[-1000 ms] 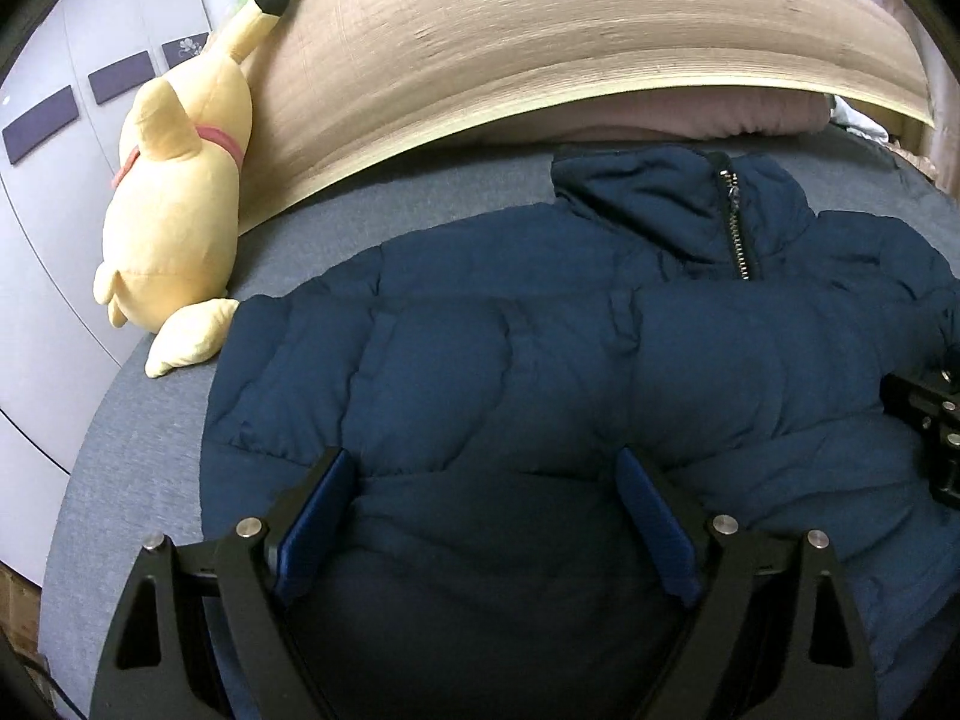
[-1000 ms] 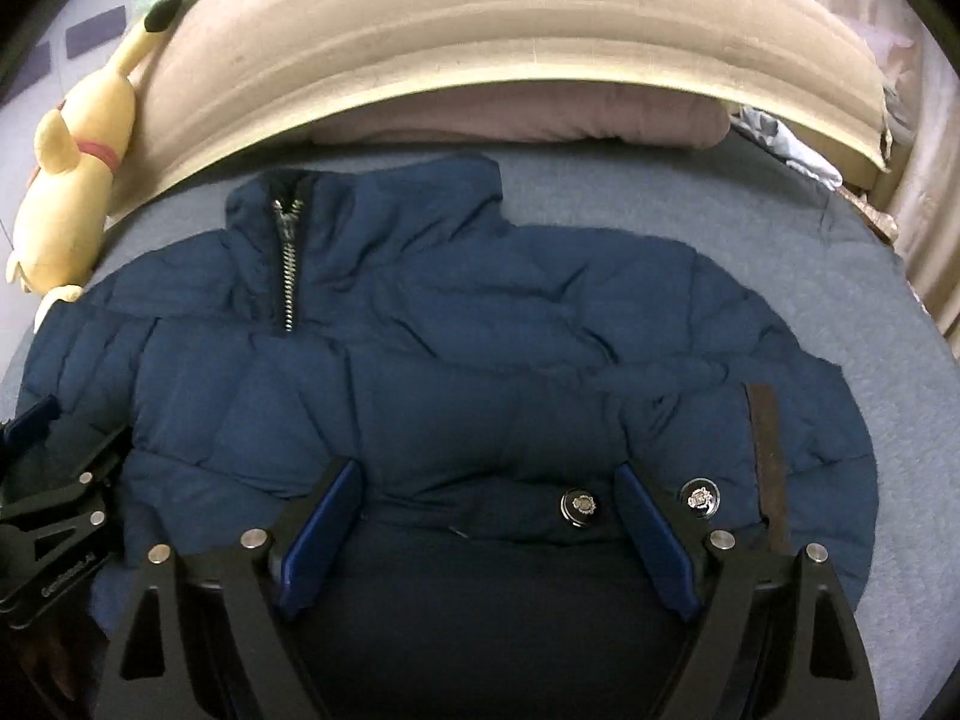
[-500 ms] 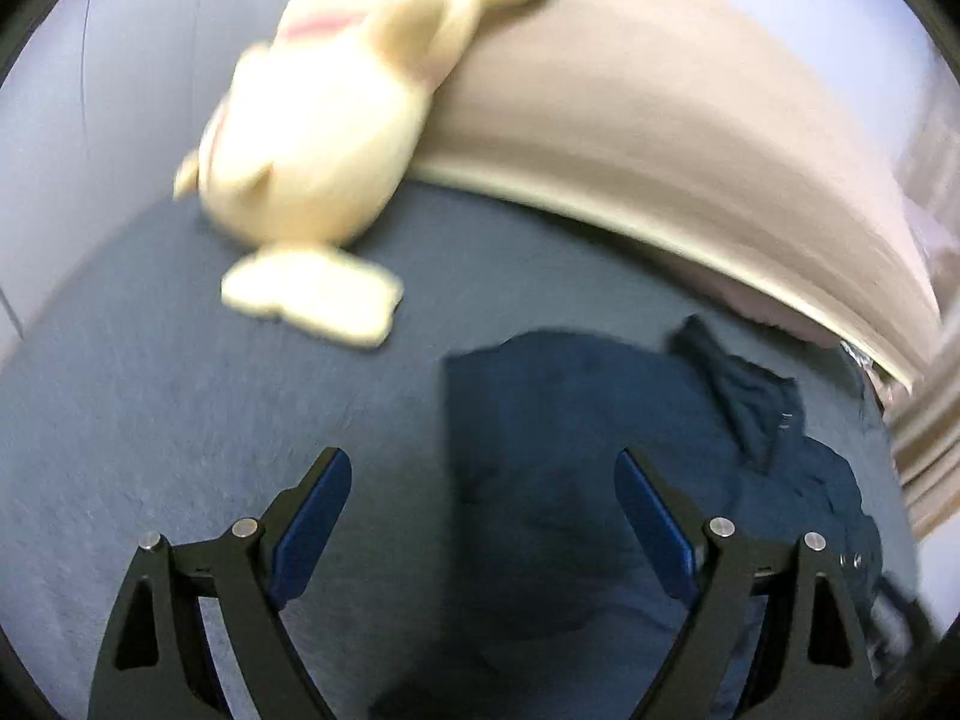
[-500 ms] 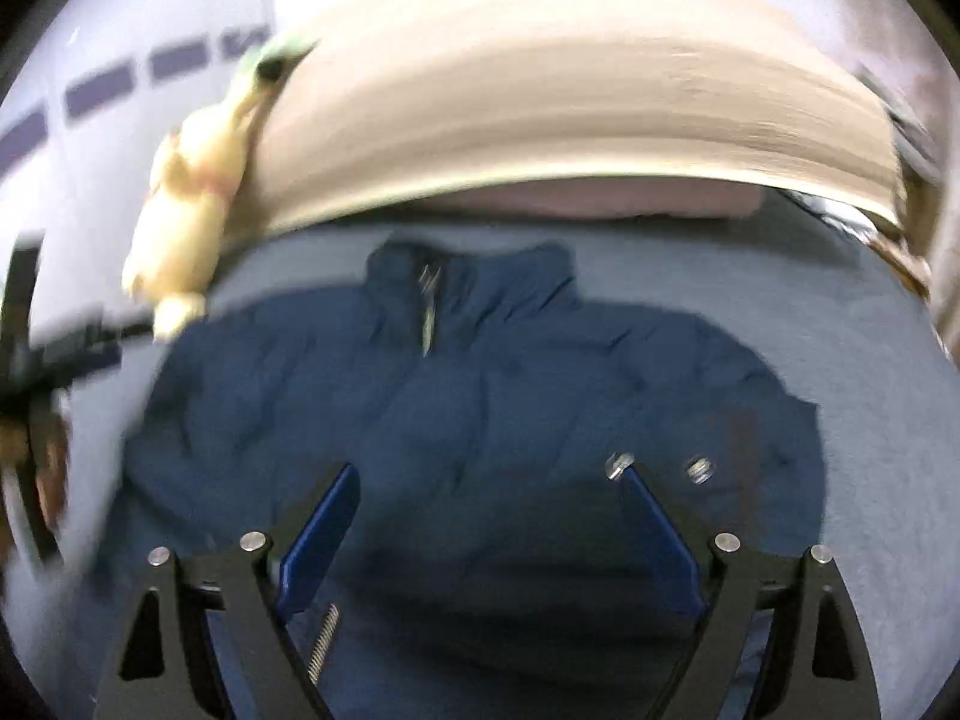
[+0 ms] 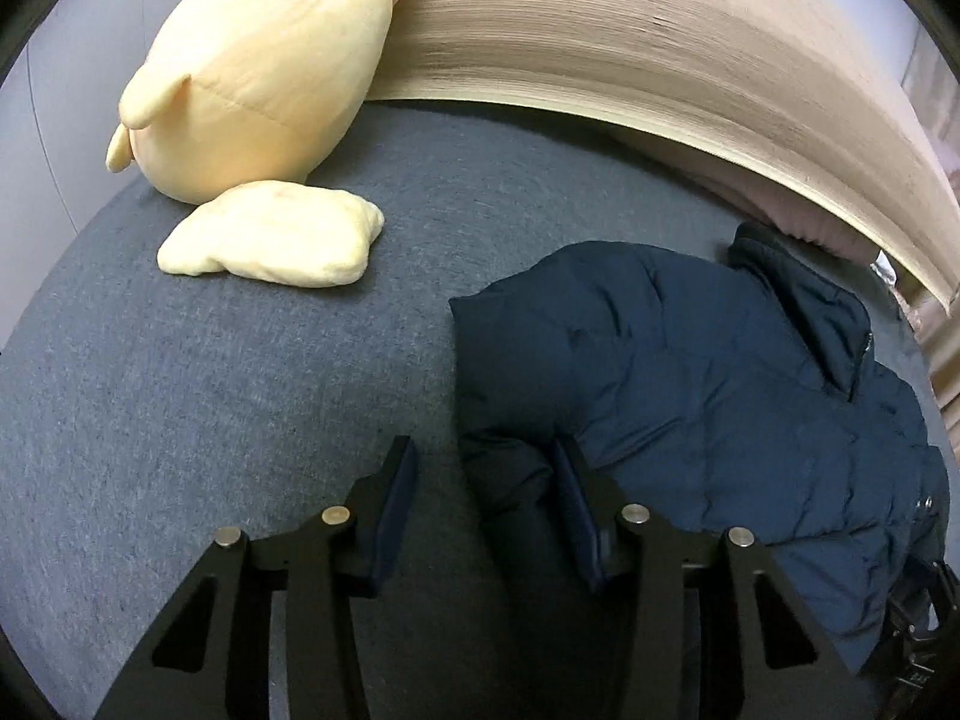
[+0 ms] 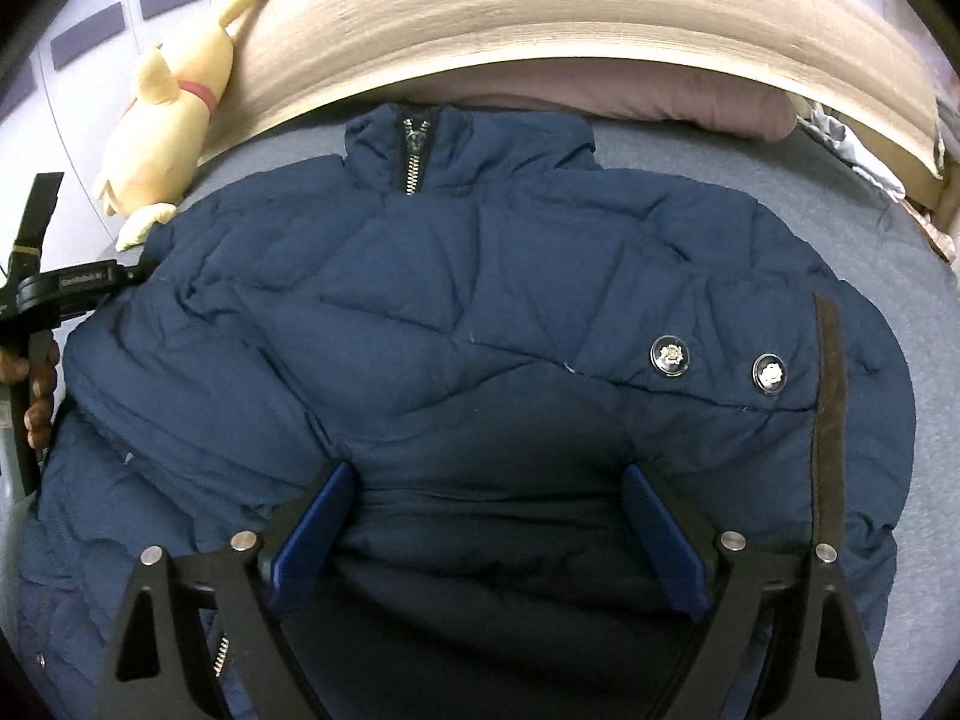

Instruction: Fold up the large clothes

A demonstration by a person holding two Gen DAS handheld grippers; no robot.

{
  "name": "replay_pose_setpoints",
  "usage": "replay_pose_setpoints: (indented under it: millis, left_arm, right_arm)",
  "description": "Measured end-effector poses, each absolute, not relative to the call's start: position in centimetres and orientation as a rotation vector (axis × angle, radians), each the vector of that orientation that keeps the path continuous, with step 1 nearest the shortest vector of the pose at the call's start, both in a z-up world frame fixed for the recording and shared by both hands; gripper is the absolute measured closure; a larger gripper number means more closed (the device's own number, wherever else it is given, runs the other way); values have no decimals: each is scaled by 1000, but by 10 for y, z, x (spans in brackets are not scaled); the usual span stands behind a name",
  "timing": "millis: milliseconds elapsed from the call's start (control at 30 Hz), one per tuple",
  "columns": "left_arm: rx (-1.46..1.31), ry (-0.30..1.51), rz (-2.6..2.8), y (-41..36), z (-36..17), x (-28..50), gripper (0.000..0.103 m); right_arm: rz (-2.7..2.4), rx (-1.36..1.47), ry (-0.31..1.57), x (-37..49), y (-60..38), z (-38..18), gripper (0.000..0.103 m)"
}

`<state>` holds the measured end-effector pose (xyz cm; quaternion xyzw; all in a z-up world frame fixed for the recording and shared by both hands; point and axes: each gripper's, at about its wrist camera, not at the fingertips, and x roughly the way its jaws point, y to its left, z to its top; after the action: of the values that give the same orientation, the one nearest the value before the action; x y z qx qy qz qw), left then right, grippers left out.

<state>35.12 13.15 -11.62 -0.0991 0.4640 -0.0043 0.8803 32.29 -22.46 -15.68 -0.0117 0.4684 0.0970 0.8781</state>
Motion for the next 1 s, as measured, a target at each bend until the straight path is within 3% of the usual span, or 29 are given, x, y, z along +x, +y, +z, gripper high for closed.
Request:
replay_pose_setpoints:
  millis: [100, 200, 333, 433, 600, 1000]
  left_arm:
    - [-198, 969, 35, 127, -105, 349, 52]
    - [-170, 930, 73, 124, -84, 331, 42]
    - [-92, 833, 63, 106, -51, 300, 32]
    - [-57, 804, 47, 91, -43, 285, 31]
    - [11, 789, -10, 59, -45, 280, 31]
    - [68, 843, -29, 35, -90, 285, 31]
  right_arm:
    - [200, -28, 986, 324, -220, -155, 9]
    - [194, -22, 984, 322, -221, -143, 10]
    - [182, 67, 847, 307, -235, -100, 9]
    - [129, 73, 826, 313, -246, -89, 9]
    - [58, 63, 900, 327, -262, -117, 9]
    - [48, 55, 964, 333, -271, -156, 7]
